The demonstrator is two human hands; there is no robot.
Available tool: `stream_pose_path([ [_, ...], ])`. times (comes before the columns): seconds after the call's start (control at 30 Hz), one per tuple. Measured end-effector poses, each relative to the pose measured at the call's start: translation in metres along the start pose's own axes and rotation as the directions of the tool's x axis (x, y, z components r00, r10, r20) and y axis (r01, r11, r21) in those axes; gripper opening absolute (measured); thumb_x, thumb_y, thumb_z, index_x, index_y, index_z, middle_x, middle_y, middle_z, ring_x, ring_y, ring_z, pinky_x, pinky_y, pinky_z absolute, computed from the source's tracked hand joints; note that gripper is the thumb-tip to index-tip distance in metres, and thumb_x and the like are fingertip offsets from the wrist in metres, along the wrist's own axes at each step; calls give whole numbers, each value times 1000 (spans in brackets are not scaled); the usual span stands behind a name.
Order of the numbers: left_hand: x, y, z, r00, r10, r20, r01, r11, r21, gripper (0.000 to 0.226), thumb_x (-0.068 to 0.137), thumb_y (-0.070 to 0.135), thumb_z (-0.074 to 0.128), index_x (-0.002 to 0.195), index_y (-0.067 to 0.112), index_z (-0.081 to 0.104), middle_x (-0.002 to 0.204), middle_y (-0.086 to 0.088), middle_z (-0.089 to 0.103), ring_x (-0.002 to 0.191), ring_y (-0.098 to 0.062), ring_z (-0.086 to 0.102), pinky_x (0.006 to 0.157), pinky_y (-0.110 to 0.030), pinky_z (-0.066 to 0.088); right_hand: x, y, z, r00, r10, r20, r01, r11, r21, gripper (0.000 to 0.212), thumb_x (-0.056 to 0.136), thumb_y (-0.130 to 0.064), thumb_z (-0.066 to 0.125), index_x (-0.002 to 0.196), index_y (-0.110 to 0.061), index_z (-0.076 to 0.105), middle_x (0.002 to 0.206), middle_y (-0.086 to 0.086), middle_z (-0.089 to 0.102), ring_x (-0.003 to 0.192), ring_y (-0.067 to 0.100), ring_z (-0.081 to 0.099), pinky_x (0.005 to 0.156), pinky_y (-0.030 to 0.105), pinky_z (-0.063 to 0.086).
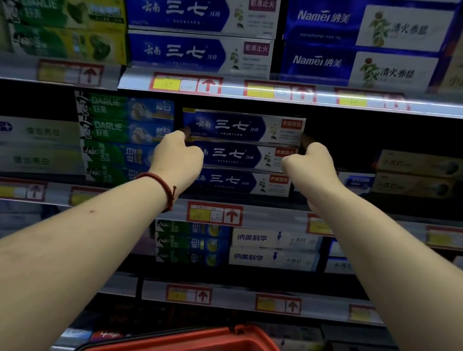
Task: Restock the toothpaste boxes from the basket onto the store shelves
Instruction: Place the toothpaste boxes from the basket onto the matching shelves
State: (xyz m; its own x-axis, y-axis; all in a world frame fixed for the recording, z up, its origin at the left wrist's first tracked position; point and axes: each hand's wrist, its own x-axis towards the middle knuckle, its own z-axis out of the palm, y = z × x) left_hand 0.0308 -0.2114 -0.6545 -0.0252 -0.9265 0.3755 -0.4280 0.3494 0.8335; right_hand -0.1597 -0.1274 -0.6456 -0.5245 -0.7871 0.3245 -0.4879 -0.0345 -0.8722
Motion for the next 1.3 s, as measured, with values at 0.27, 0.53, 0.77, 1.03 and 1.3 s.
stream_pose_path([
  [0.27, -30, -14, -18, 954, 269, 135, -300, 895, 330, 61, 95, 28, 61, 150, 12, 40, 140, -9, 48, 124, -28, 48, 93, -33, 42, -33, 8, 9, 963, -263, 62, 268, 897, -351, 58, 98, -23, 60, 151, -12, 37, 148, 7, 43, 131, 23, 47, 97, 26, 39],
  [0.53, -78, -52, -53, 880, 383, 281, -473, 754, 456, 65, 91, 42, 67, 149, 23, 44, 147, -1, 50, 135, -25, 46, 113, -46, 41, -102, 12, 34, 871, -426, 245, 490, 791, -368, 67, 99, -33, 64, 157, -20, 33, 159, -4, 39, 146, 12, 34, 119, 29, 30],
  [0.77, -139, -100, -71, 879, 363, 310, -473, 752, 459, 56, 92, 40, 67, 144, 24, 51, 142, 1, 55, 131, -24, 49, 109, -46, 42, -156, 44, 56, 835, -339, 434, 502, 790, -350, 66, 97, -39, 67, 154, -22, 37, 156, -5, 41, 142, 13, 38, 115, 31, 36],
  [1.03, -215, -188, -64, 899, 164, 405, -364, 794, 487, 61, 87, 44, 70, 142, 22, 54, 137, -1, 58, 128, -26, 51, 107, -46, 43, -221, 117, 84, 788, -214, 578, 479, 802, -357, 67, 93, -39, 71, 151, -22, 42, 151, -4, 45, 140, 15, 41, 114, 27, 33],
  [1.3, -274, -262, -44, 855, -145, 497, -146, 853, 501, 61, 90, 51, 64, 144, 28, 50, 140, 3, 56, 129, -23, 50, 108, -40, 42, -272, 189, 100, 677, 101, 729, 322, 850, -417, 71, 90, -42, 74, 151, -23, 41, 152, -5, 44, 138, 14, 44, 112, 25, 35],
])
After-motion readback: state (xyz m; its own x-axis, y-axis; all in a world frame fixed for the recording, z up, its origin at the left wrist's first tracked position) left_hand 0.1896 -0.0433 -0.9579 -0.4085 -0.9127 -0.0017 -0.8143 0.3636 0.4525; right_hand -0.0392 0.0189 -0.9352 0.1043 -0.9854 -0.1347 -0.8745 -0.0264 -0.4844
